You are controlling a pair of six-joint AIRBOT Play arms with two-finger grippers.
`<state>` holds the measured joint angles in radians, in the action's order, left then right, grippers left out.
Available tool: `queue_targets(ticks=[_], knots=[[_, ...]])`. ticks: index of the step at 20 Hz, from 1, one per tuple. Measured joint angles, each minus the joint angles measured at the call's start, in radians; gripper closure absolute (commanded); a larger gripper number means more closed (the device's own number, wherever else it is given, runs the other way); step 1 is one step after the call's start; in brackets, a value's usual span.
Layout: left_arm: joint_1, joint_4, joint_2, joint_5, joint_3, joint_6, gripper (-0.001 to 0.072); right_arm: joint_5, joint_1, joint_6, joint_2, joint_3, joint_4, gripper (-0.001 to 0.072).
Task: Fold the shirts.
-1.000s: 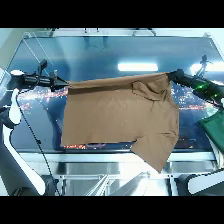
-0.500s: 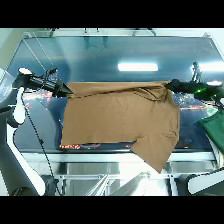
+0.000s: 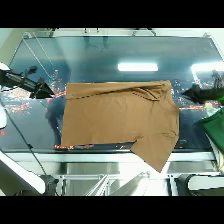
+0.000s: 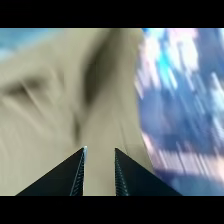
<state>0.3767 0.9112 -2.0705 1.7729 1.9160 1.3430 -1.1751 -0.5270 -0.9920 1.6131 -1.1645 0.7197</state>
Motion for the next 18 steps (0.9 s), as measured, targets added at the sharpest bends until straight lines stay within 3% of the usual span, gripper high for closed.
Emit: queue_targets(ticks=[2, 4, 7, 13, 15, 18], knots=[[0.020, 0.041, 0.104, -0.016, -0.138, -0.016, 0.0458, -0.042, -0.044, -0.036, -0.076, 0.097, 0.103, 0.0469], [0.032, 0.072, 0.209, -0.056, -0.302, -0.041, 0.0458, -0.046, -0.090, -0.060, -0.158, 0.225, 0.186, 0.0231], [0.040, 0.098, 0.334, -0.130, -0.542, -0.079, 0.0459, -0.012, -0.123, -0.077, -0.225, 0.383, 0.238, 0.0234], [0.044, 0.111, 0.465, -0.245, -0.832, -0.114, 0.0458, 0.002, -0.056, -0.088, -0.217, 0.527, 0.140, 0.0238], [0.044, 0.112, 0.485, -0.281, -0.898, -0.118, 0.0458, 0.013, -0.014, -0.089, -0.203, 0.542, 0.092, 0.0371], [0.044, 0.114, 0.499, -0.317, -0.987, -0.121, 0.0458, 0.028, 0.017, -0.085, -0.196, 0.546, 0.080, 0.0374]])
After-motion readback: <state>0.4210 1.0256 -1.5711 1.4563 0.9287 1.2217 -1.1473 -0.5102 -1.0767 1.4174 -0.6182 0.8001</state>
